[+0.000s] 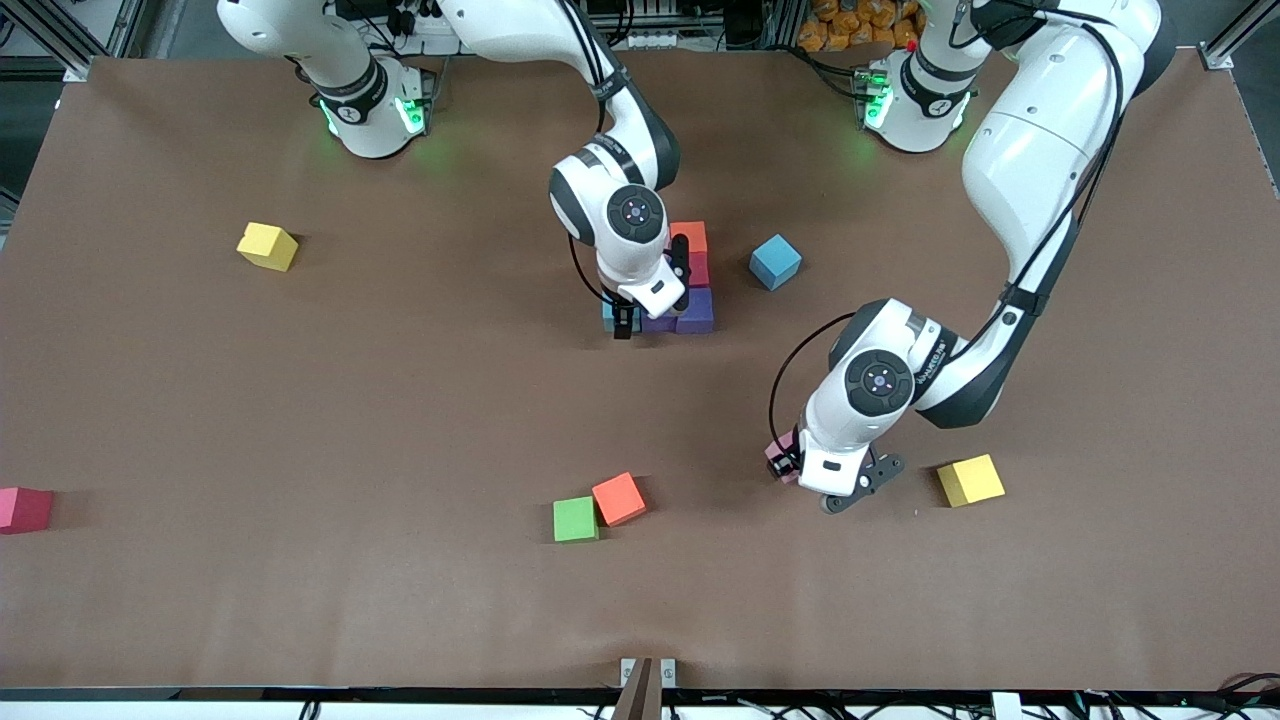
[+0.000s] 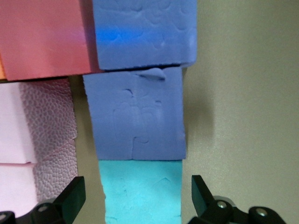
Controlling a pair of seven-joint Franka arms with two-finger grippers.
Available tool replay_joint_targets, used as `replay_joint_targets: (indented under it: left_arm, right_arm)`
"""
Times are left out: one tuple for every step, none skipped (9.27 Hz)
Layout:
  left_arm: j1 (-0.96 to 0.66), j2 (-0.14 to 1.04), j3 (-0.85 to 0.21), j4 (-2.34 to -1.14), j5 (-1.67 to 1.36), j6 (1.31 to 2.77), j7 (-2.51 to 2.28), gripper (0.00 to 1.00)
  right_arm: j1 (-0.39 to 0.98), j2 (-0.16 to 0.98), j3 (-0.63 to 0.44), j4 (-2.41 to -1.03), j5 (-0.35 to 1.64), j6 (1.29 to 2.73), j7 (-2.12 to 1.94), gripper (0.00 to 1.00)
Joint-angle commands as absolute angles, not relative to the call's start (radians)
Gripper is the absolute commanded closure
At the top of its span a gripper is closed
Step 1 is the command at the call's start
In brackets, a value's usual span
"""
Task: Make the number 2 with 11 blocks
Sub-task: 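Open the right gripper off the cyan cube and reach toward green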
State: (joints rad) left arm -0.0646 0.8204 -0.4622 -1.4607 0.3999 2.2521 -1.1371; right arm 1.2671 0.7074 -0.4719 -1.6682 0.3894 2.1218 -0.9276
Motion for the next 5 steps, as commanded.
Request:
replay_joint_targets:
  left_arm:
    - [-0.063, 0.795, -0.469, -1.471, 0.38, 2.218, -1.086, 1.0]
    - [-0.063, 0.793, -0.475, -1.476, 0.38, 2.211, -1.069, 1.0]
    - [-0.061, 0.793, -0.494, -1.474, 0.38, 2.206, -1.051, 1.0]
    - [-0.064, 0.793, -0.505, -1.473, 0.387, 2.206, -1.028, 1.0]
    - [-0.066, 0.793, -0.521, -1.47, 0.387, 2.204, -0.999, 1.0]
  right_arm:
    - [1.229, 0.683, -0.48, -1.582, 0.379, 1.975, -0.936, 0.0]
    - [1.223, 0.683, -0.497, -1.551, 0.379, 1.924, -0.939, 0.0]
    - [1.223, 0.681, -0.52, -1.542, 0.379, 1.905, -0.968, 0.0]
    - [1.223, 0.678, -0.563, -1.523, 0.38, 1.86, -0.995, 0.0]
    - [1.221, 0.672, -0.604, -1.508, 0.38, 1.838, -1.002, 0.0]
